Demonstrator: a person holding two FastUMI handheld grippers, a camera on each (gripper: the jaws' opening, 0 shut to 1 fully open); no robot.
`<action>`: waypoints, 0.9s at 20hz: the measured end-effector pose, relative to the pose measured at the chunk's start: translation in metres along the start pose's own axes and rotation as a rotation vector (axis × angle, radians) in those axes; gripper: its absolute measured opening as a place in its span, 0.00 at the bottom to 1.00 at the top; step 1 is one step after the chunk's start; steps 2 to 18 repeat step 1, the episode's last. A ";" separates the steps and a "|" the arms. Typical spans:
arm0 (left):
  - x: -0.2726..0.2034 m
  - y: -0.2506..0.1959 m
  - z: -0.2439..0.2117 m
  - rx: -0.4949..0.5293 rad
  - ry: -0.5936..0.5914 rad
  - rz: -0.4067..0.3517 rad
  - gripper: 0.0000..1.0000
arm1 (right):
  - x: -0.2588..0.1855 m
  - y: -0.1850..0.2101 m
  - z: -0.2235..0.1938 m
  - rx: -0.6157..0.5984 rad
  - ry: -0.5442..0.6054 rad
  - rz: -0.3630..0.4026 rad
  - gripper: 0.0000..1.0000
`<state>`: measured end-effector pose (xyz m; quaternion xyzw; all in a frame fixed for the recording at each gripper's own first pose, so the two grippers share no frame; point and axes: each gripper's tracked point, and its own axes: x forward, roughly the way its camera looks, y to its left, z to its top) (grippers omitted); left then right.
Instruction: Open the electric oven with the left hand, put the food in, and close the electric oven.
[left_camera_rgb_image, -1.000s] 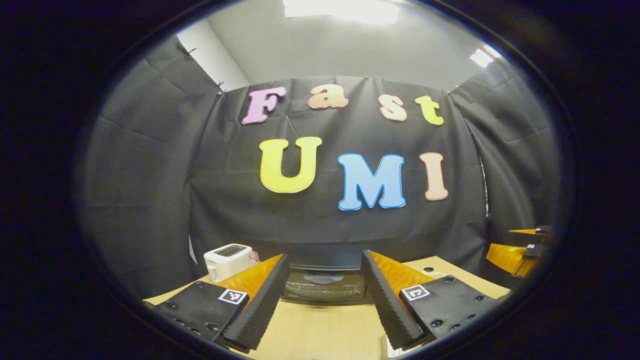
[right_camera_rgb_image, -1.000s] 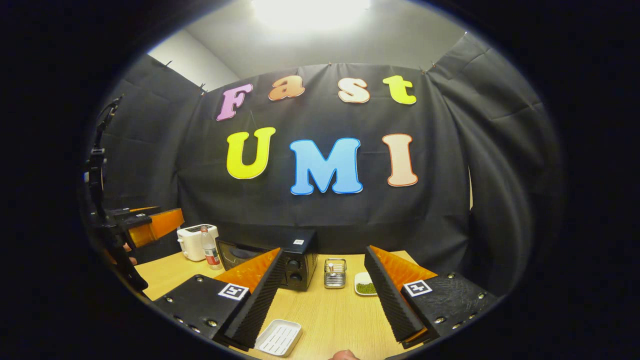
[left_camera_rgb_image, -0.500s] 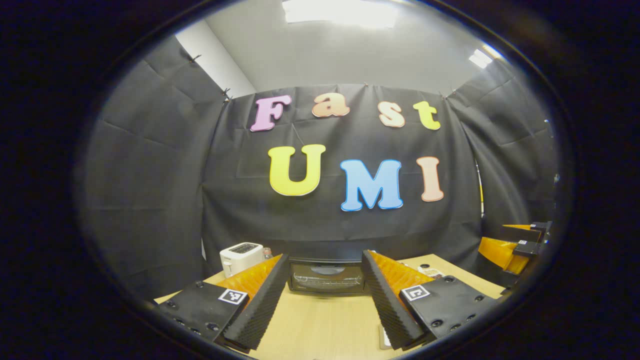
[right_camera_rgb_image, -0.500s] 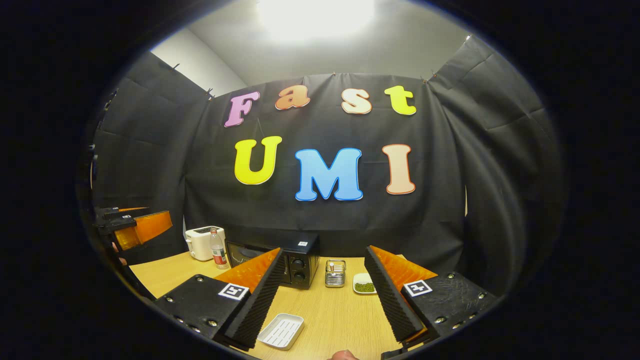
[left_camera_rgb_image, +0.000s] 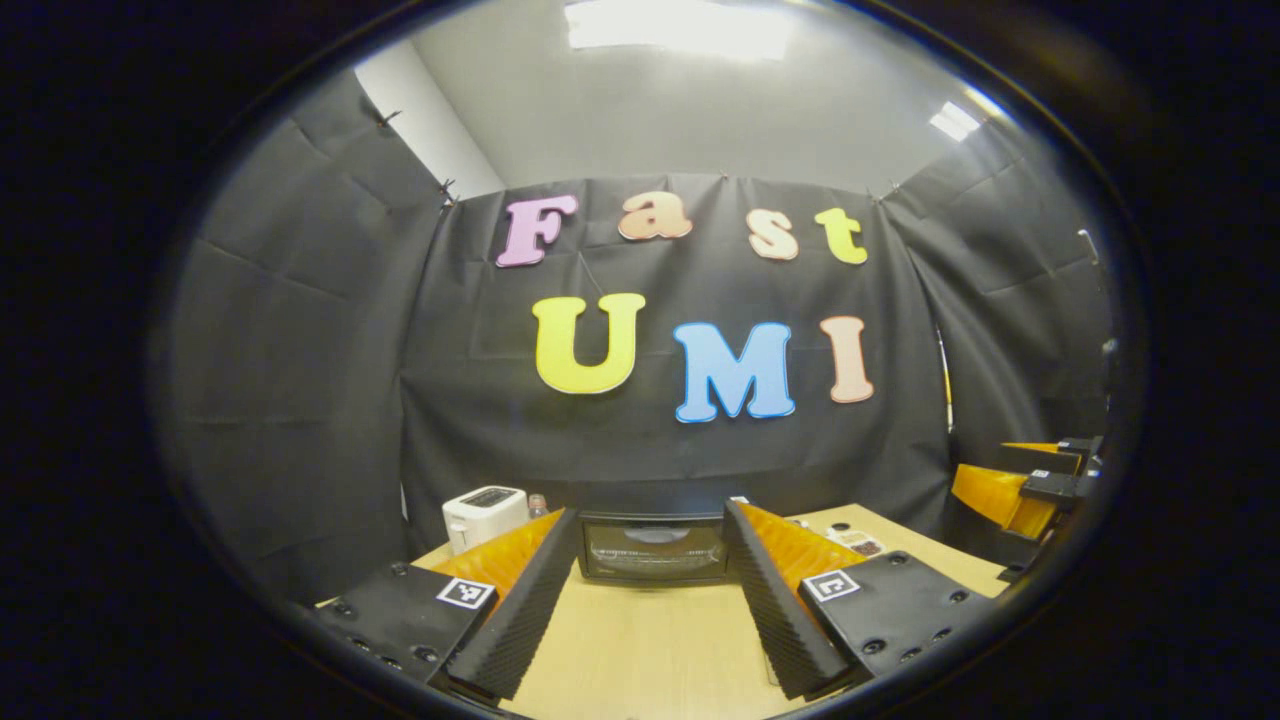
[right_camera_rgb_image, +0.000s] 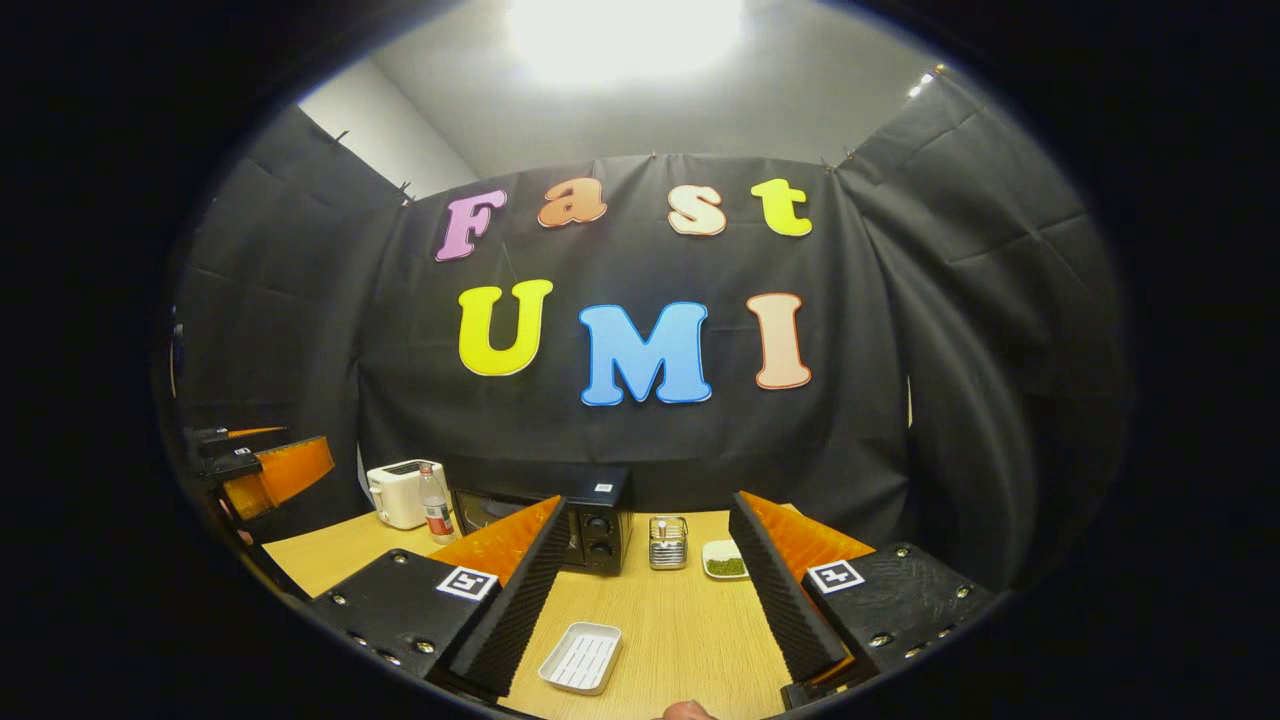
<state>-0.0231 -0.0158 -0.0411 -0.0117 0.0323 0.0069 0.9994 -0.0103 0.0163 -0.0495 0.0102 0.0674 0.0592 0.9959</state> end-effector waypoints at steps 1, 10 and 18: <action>-0.002 -0.001 -0.001 -0.001 0.001 -0.001 1.00 | -0.002 0.001 0.000 -0.002 0.000 -0.002 0.97; -0.002 -0.001 -0.001 -0.001 0.001 -0.001 1.00 | -0.002 0.001 0.000 -0.002 0.000 -0.002 0.97; -0.002 -0.001 -0.001 -0.001 0.001 -0.001 1.00 | -0.002 0.001 0.000 -0.002 0.000 -0.002 0.97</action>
